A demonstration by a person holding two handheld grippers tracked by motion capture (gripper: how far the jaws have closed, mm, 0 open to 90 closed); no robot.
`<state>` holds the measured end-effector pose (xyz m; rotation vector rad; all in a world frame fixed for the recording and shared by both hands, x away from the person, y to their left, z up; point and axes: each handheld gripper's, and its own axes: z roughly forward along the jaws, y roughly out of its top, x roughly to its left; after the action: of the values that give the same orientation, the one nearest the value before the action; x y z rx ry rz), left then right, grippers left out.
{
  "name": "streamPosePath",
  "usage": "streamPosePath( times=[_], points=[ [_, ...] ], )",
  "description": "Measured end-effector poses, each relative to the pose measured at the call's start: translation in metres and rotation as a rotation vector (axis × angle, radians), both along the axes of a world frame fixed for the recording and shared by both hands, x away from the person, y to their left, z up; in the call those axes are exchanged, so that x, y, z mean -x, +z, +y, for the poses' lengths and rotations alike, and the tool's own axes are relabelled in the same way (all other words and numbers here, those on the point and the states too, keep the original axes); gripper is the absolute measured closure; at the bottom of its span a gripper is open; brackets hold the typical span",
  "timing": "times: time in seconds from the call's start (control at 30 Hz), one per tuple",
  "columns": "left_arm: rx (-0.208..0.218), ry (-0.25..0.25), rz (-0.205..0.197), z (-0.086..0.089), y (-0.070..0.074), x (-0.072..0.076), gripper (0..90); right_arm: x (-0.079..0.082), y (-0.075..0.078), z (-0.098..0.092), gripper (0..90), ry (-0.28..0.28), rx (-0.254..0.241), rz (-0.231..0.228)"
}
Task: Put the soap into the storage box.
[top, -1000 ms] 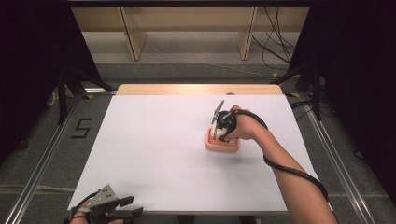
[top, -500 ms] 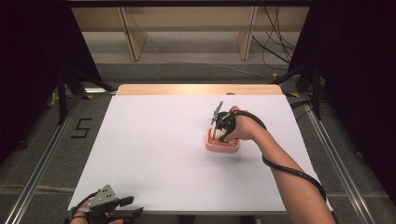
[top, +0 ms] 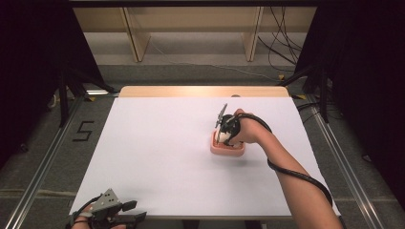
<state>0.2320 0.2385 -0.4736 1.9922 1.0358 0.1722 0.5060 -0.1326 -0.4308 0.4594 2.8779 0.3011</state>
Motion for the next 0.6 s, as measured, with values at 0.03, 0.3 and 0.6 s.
streamPosePath(
  times=[0.03,0.3,0.6],
  points=[
    [0.0,0.0,0.0,0.0,0.0,0.0,42.5,0.0001,-0.0006,0.0,50.1,0.0,0.003,0.002],
    [0.001,0.002,0.004,-0.0003,0.0,0.0003,42.5,-0.0006,-0.0013,-0.0003,47.3,-0.026,-0.019,0.01],
    [0.001,0.006,0.011,-0.0007,-0.0002,0.0004,42.5,-0.0002,0.0008,-0.0062,36.4,-0.045,-0.056,0.034]
  ],
)
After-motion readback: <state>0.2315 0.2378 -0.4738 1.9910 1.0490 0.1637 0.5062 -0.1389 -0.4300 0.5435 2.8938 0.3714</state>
